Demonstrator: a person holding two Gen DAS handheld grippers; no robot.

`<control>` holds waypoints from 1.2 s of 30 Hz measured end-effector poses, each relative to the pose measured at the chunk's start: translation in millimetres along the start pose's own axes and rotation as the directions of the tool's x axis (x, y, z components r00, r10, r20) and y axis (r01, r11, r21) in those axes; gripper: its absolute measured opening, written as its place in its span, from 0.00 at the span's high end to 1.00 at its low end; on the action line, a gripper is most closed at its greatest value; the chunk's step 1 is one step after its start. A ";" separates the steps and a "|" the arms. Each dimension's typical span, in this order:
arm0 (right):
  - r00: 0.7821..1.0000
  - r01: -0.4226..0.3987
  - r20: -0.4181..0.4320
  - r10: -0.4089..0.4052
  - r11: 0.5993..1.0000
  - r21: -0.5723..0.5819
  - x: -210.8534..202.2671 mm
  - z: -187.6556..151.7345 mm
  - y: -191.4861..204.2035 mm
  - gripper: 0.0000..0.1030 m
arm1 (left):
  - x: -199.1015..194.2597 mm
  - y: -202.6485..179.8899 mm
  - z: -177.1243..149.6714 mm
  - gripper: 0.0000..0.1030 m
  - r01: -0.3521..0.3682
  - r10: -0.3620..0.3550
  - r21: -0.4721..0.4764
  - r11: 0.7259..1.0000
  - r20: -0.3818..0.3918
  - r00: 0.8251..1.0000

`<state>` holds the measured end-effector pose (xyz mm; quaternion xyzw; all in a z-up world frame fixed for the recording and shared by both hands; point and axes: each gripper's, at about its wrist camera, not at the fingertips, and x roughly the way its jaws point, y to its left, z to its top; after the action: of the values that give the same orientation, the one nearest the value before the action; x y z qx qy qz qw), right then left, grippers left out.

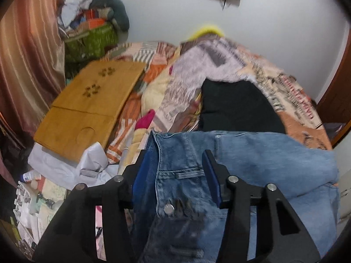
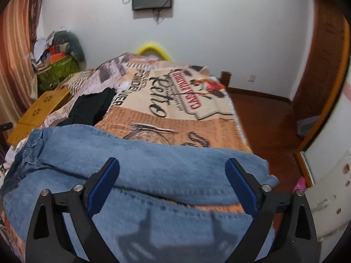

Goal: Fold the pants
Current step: 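Lower the left tool to the jeans waistband while the right tool grasps the hem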

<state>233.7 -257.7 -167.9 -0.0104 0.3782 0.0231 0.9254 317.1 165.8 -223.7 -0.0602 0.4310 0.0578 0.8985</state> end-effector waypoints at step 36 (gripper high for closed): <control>0.826 -0.481 -0.419 0.377 0.859 -0.175 179.0 48.3 137.8 0.88 | 117.5 6.7 22.6 0.96 -0.060 0.086 0.173 0.983 -0.144 0.986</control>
<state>388.1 -112.0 -259.0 -0.0559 0.5311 0.2819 0.7971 406.4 182.1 -301.9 0.0274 0.5030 0.0496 0.8624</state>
